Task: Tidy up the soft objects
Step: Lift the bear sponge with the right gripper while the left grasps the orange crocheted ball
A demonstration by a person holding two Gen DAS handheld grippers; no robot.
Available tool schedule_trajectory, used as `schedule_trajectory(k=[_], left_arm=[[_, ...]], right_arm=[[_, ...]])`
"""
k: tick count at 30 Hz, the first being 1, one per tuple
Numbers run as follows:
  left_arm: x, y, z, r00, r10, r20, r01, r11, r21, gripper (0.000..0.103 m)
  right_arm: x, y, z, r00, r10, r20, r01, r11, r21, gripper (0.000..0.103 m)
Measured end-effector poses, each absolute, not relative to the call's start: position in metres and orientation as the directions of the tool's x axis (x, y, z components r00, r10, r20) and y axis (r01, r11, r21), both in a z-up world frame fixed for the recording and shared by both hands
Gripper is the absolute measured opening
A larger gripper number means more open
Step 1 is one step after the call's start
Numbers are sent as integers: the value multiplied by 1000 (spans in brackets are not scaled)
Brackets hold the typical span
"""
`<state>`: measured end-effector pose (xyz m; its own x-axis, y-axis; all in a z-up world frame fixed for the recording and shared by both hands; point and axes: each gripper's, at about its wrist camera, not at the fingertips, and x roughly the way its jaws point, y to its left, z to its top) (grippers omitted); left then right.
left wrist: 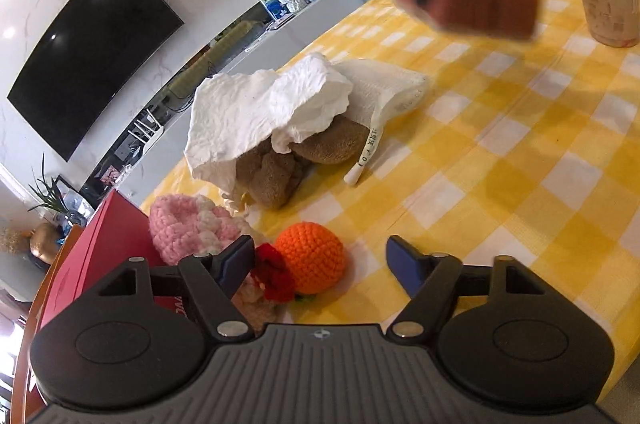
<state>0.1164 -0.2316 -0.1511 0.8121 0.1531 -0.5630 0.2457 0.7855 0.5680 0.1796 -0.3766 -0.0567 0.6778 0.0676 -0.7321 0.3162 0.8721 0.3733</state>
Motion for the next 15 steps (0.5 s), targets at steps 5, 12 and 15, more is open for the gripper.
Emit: schedule_trajectory(k=[5,12,15], left_arm=[[113,-234,-154,829,180,-529,217,769,601,70],[102,-223,-138,829,127,-544,215,826,520,49],[105,-225,-140,832,117,-543,222,826,518,70]], right_arm=[[184,-371,-75,563,-41,-825,338,923,185,62],[192,-355,-90,500,-85,-862,266,962,60,69],[195,-355,-95,483,-92,-871,271,961,48,71]])
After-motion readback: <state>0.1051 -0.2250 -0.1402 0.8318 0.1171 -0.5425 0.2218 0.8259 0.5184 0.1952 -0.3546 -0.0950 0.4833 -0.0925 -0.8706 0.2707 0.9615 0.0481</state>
